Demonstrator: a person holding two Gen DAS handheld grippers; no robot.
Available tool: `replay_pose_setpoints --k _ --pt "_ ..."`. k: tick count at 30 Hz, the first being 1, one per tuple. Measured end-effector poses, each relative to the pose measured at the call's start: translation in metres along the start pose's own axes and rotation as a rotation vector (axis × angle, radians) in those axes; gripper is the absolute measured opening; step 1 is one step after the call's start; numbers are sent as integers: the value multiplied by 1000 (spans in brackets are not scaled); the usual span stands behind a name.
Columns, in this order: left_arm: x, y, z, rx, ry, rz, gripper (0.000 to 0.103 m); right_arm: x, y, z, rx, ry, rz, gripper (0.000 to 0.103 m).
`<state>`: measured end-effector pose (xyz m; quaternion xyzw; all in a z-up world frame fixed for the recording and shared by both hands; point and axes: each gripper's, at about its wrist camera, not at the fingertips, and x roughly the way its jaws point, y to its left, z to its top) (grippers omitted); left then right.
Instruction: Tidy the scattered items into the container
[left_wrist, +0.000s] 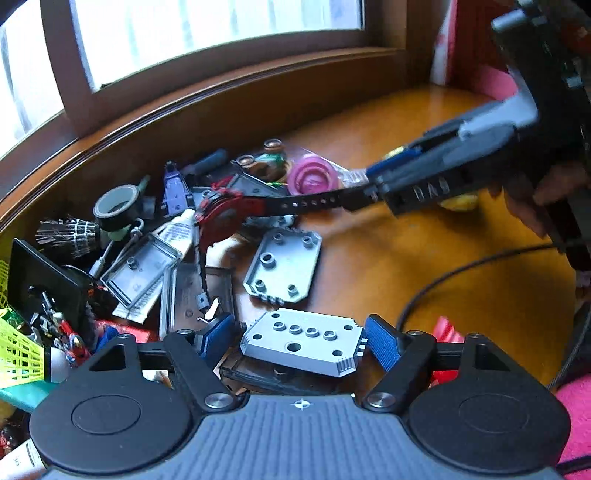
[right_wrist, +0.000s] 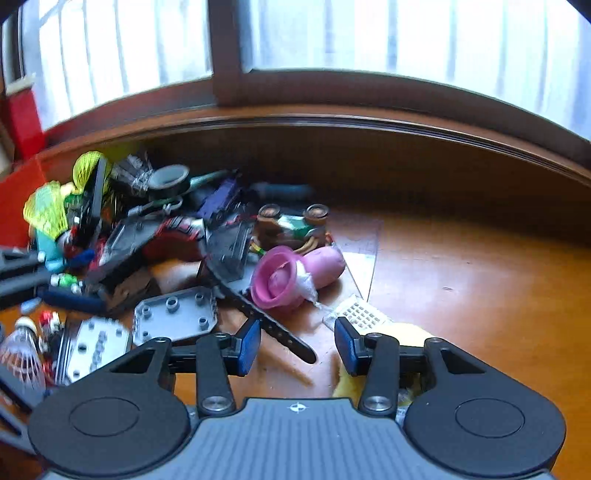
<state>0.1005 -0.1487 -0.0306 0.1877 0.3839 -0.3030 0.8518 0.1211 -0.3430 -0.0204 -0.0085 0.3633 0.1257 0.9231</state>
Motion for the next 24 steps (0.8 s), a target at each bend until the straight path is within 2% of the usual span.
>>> replay_pose_setpoints --k 6,11,16,20,24 --pt "-2 3 -1 -33 8 -44 80 -17 6 2 -22 -58 90 49" --pt "6 6 2 -14 18 -42 82 -17 17 6 -37 -19 210 53" --pt "0 -2 -4 46 37 -68 82 -1 25 7 -50 41 237 59" --pt "-4 -8 -10 49 36 -56 81 14 36 5 -59 63 250 62" --pt "1 3 -10 8 34 -9 86 29 44 9 -88 55 240 66"
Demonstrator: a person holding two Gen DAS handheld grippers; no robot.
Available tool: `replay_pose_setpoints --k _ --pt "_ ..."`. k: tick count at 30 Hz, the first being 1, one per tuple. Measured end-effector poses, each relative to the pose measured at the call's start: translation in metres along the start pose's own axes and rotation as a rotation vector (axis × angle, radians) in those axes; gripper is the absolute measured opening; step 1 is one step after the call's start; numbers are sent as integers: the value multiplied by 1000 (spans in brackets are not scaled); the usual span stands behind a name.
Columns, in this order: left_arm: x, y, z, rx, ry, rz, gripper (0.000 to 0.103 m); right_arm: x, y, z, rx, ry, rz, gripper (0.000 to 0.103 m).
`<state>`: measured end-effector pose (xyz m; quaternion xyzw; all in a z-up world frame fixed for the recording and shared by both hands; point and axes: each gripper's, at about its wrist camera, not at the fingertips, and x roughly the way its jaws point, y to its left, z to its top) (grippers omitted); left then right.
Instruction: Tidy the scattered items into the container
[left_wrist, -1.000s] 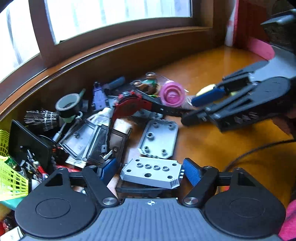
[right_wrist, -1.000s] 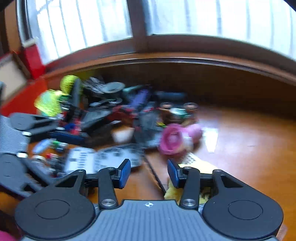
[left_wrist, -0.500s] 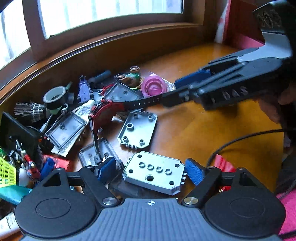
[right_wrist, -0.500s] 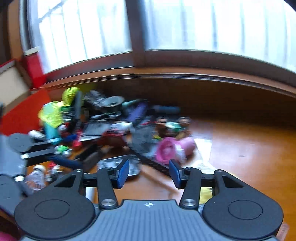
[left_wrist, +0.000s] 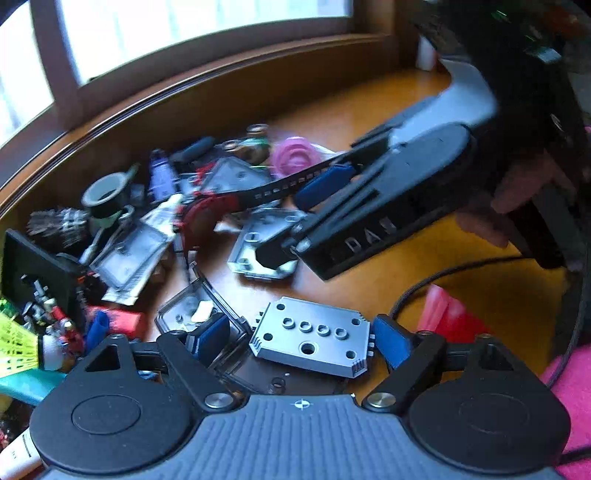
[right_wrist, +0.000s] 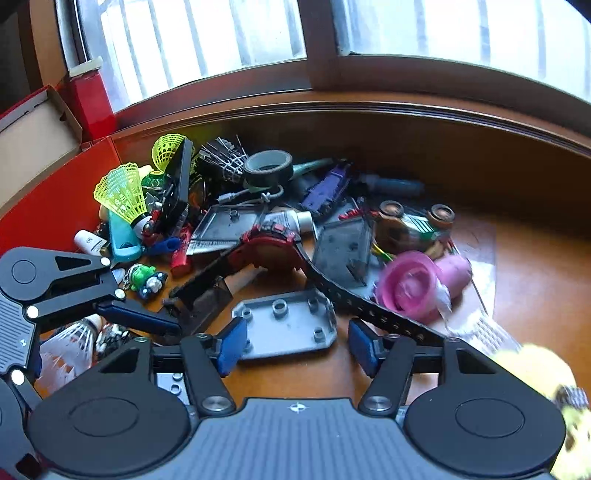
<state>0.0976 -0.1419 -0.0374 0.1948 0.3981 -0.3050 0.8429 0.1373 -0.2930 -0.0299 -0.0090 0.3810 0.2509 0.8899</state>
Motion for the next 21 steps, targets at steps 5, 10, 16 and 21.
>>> replay_pose_setpoints --k 5,10,16,21 --pt "-2 15 2 -60 4 61 86 6 4 2 -92 3 -46 55" --pt "-7 3 1 -29 -1 -25 90 -7 -16 -3 -50 18 -112 55" --pt "4 -21 3 33 28 -71 90 -18 -26 -7 -11 6 -144 55" --pt "8 -28 7 13 34 -53 91 -28 -21 -10 -18 -27 -129 58"
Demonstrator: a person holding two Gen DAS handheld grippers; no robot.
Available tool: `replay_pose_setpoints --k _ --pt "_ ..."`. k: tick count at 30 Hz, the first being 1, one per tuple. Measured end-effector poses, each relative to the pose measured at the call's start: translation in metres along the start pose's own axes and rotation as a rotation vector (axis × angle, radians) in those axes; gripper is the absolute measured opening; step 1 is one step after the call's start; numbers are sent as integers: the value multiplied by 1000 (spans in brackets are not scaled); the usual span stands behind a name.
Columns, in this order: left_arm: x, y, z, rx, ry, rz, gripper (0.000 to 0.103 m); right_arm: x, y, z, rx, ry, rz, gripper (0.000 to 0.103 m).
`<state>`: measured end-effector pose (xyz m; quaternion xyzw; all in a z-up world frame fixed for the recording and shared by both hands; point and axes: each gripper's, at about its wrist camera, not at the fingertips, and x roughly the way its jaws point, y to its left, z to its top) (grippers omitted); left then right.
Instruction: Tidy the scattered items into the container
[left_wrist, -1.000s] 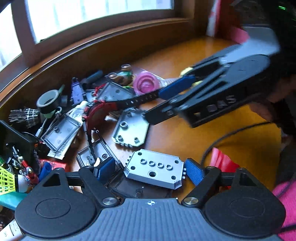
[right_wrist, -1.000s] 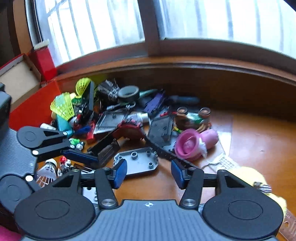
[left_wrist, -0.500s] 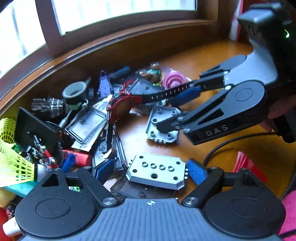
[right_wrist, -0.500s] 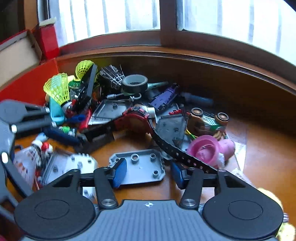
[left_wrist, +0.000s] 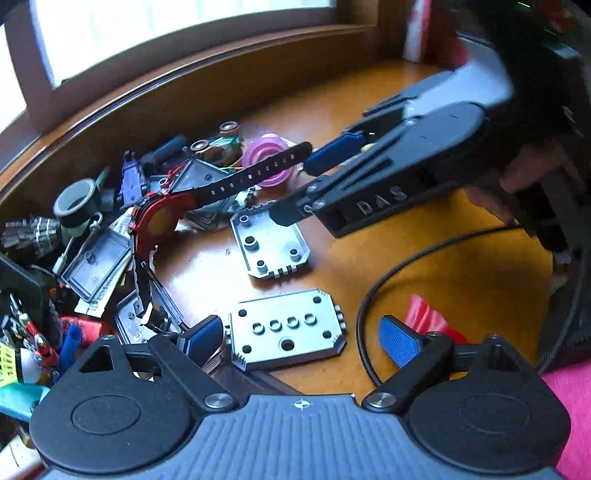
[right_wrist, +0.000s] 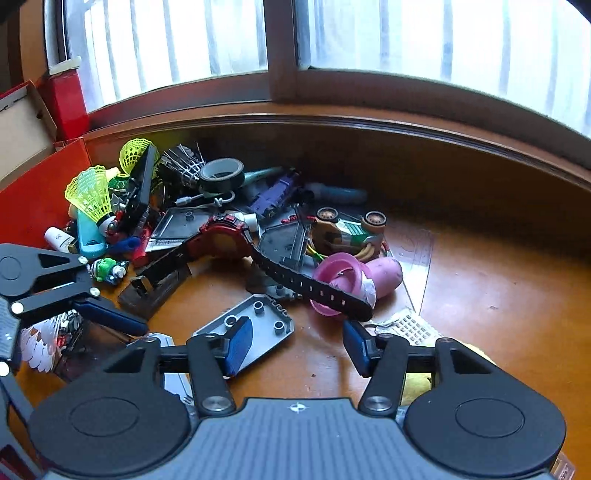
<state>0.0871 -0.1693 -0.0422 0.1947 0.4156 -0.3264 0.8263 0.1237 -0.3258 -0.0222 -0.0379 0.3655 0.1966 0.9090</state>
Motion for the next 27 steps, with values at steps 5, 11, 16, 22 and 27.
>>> replay_pose_setpoints --k 5,11,16,22,27 --pt "-5 -6 0 -65 -29 43 89 -6 -2 -3 12 -9 -5 59" --pt "-10 0 -1 -179 -54 86 78 -11 -5 -15 21 7 5 59" --pt "-2 -5 -1 -182 -44 104 78 -20 -5 -21 1 3 6 59" --pt "0 -9 1 -203 -44 113 79 -43 -16 -16 -49 -10 18 65" --pt "-2 -16 -1 -214 -36 151 78 -61 -27 -7 -91 -46 14 67"
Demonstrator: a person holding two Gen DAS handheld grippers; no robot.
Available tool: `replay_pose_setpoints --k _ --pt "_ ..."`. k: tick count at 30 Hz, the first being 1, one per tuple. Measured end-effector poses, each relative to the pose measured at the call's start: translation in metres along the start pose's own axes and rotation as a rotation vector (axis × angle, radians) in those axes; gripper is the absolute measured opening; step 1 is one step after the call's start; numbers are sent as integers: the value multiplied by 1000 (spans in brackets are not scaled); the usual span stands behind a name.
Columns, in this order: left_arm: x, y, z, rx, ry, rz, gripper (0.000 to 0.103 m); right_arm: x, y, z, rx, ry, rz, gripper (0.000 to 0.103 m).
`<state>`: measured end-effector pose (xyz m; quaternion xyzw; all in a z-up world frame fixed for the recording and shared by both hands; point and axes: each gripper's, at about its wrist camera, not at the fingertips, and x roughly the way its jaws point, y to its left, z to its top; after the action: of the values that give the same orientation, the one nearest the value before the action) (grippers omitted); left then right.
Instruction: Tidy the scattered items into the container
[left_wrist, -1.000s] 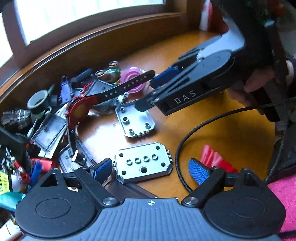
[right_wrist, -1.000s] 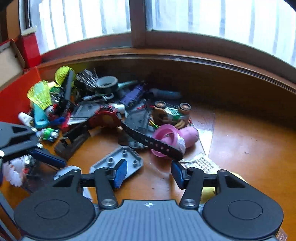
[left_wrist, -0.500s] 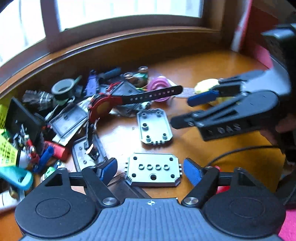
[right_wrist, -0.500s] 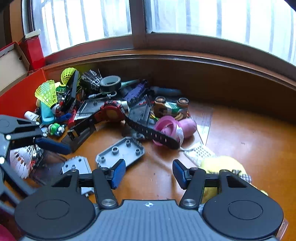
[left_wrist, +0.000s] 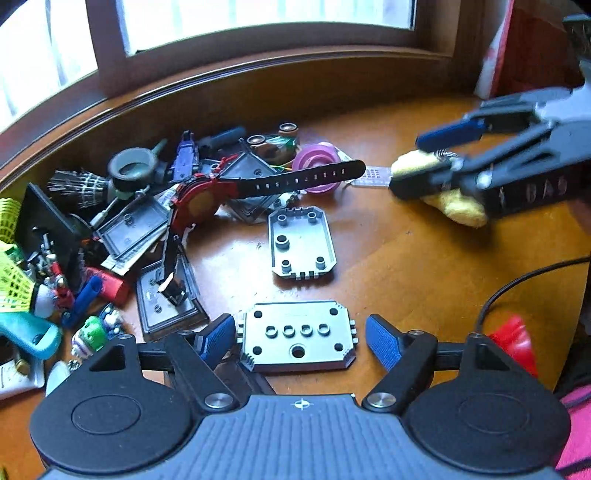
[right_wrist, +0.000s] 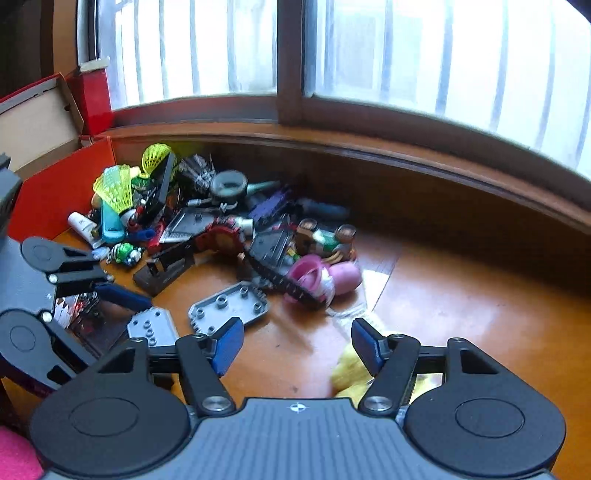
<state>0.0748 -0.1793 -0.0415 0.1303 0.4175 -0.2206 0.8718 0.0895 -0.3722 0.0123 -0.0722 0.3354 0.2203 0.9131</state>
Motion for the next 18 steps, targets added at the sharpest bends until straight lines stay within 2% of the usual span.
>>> replay_pose_setpoints --k 4,6,11,18 --pt "0 -4 1 -23 3 22 78 -12 -11 7 11 -51 -27 67" --pt "1 -3 2 -52 -5 20 69 -19 -16 10 6 -54 -7 67" --pt "2 -2 2 -85 -20 34 69 -34 -21 11 -45 -14 27 67" --pt "2 -3 0 -97 -38 58 74 -56 -33 -2 87 -1 98 67"
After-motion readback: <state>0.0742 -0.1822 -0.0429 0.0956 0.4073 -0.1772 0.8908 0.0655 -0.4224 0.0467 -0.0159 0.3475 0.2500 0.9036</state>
